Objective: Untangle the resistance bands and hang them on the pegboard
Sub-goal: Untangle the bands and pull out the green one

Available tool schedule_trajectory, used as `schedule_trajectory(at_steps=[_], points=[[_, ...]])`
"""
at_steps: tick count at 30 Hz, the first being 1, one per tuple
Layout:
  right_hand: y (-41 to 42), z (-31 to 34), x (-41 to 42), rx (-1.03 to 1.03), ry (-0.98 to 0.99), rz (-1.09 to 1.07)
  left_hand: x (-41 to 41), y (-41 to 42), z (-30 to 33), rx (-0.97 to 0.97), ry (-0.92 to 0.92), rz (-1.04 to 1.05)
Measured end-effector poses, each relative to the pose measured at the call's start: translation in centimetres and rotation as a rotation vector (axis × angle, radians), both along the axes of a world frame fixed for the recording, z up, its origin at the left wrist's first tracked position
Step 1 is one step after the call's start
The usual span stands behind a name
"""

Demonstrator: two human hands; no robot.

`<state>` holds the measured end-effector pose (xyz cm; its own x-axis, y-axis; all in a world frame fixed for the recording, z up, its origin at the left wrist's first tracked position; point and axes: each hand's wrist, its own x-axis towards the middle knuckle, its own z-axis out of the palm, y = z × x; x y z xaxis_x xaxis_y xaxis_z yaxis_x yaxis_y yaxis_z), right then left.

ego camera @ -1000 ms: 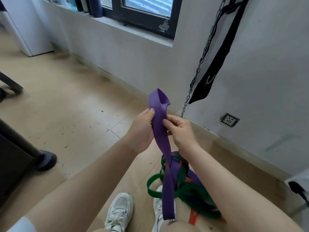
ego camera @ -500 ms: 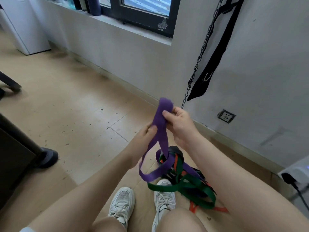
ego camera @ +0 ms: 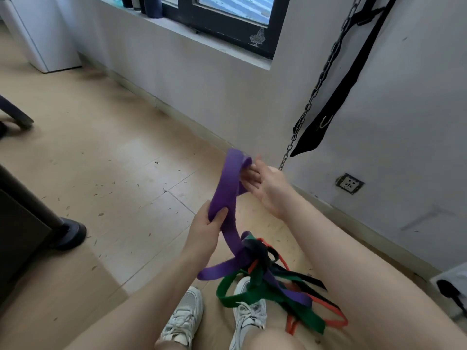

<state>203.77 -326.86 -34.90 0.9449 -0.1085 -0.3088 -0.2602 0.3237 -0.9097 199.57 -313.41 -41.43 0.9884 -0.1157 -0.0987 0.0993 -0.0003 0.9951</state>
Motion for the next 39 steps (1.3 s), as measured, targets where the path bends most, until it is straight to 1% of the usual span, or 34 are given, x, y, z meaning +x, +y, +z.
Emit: schedule_trajectory(at_steps=[2, 3, 4, 5, 7, 9, 10, 11, 13, 15, 17, 19, 21, 22, 23, 25, 26, 28, 30, 34, 36, 39], points=[[-0.4, -4.6, -1.5, -0.261, 0.106, 0.144, 0.8, 0.0, -0.3, -0.013, 0.05, 0.071], [-0.6, -7.1, -2.6, -0.349, 0.122, 0.235, 1.3, -0.1, -0.7, -0.025, 0.088, 0.087], [-0.5, -9.3, -3.6, -0.371, 0.116, 0.315, 1.7, -0.1, -1.2, -0.024, 0.12, 0.093], [-0.4, -11.0, -4.4, -0.334, 0.102, 0.35, 2.1, -0.2, -1.7, 0.005, 0.136, 0.098], [0.0, -12.8, -5.3, -0.267, 0.059, 0.303, 2.8, -0.4, -2.7, 0.077, 0.138, 0.094], [0.3, -13.3, -5.5, -0.318, 0.002, 0.234, 3.6, -0.5, -3.4, 0.071, 0.172, 0.106], [0.4, -13.6, -5.6, -0.396, -0.028, 0.249, 4.1, -0.6, -3.6, 0.07, 0.205, 0.115], [0.6, -14.1, -5.7, -0.52, -0.049, 0.294, 4.6, -0.8, -3.9, 0.077, 0.248, 0.126], [1.1, -15.1, -5.9, -0.751, -0.036, 0.397, 6.0, -1.4, -4.4, 0.086, 0.365, 0.15], [1.4, -15.9, -5.7, -0.892, 0.019, 0.413, 6.9, -2.3, -4.5, 0.016, 0.524, 0.205], [1.3, -16.5, -5.1, -0.928, 0.019, 0.339, 7.1, -3.2, -4.3, -0.137, 0.651, 0.238], [1.2, -17.2, -4.7, -0.897, -0.068, 0.228, 6.6, -3.2, -4.7, -0.254, 0.679, 0.219], [1.2, -17.6, -4.9, -0.959, -0.102, 0.181, 5.9, -2.3, -5.5, -0.3, 0.661, 0.152], [1.2, -17.8, -5.1, -0.958, -0.099, 0.178, 5.5, -1.7, -5.9, -0.25, 0.645, 0.08], [1.1, -17.7, -5.2, -0.913, -0.075, 0.168, 5.1, -1.2, -6.3, -0.168, 0.629, 0.001], [0.9, -17.1, -4.8, -0.702, 0.029, 0.077, 3.9, -0.4, -7.1, -0.025, 0.596, -0.119], [0.8, -16.6, -4.5, -0.584, 0.089, 0.017, 3.2, -0.1, -7.5, 0.012, 0.582, -0.151], [0.7, -15.3, -3.7, -0.384, 0.196, -0.071, 1.8, 0.1, -8.3, 0.039, 0.53, -0.18], [1.1, -13.6, -3.3, -0.221, 0.252, -0.119, 0.8, 0.1, -8.4, 0.028, 0.432, -0.204], [2.3, -9.3, -3.0, -0.146, 0.201, -0.215, -0.1, -0.1, -5.7, -0.051, 0.175, -0.084], [2.6, -6.4, -3.1, -0.05, 0.133, -0.234, -0.5, 0.0, -3.9, -0.094, 0.083, -0.067], [2.7, -1.5, -3.5, 0.034, 0.016, -0.172, -0.8, -0.2, -0.6, -0.006, -0.134, -0.049]])
